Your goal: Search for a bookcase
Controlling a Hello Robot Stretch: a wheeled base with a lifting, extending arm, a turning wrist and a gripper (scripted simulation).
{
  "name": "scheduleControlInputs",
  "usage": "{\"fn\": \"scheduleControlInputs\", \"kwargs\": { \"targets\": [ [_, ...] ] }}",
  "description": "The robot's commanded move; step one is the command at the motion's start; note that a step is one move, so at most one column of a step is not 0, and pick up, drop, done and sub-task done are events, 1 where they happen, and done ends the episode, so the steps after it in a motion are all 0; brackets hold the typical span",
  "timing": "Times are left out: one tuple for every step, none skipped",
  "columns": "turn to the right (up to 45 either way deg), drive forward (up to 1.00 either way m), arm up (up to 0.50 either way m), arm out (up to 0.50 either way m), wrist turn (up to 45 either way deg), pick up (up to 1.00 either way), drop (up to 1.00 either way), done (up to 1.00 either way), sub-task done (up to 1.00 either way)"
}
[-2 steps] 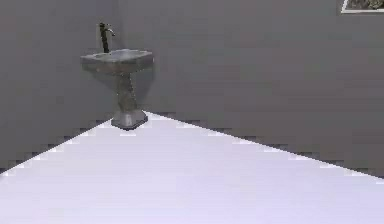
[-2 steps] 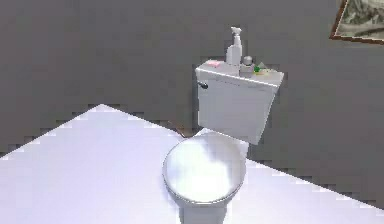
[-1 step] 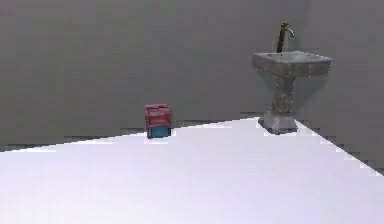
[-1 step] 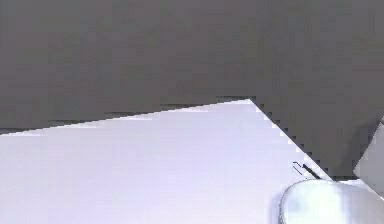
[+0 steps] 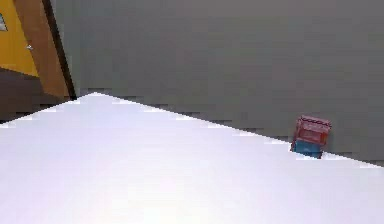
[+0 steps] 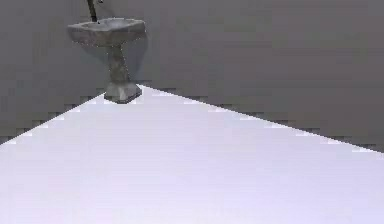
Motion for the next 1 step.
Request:
{"fn": "scheduleControlInputs", "kwargs": {
  "targets": [
    [-45.0, 0.0, 0.0, 0.0, 0.0, 0.0, 0.0, 0.0, 0.0]
  ]
}}
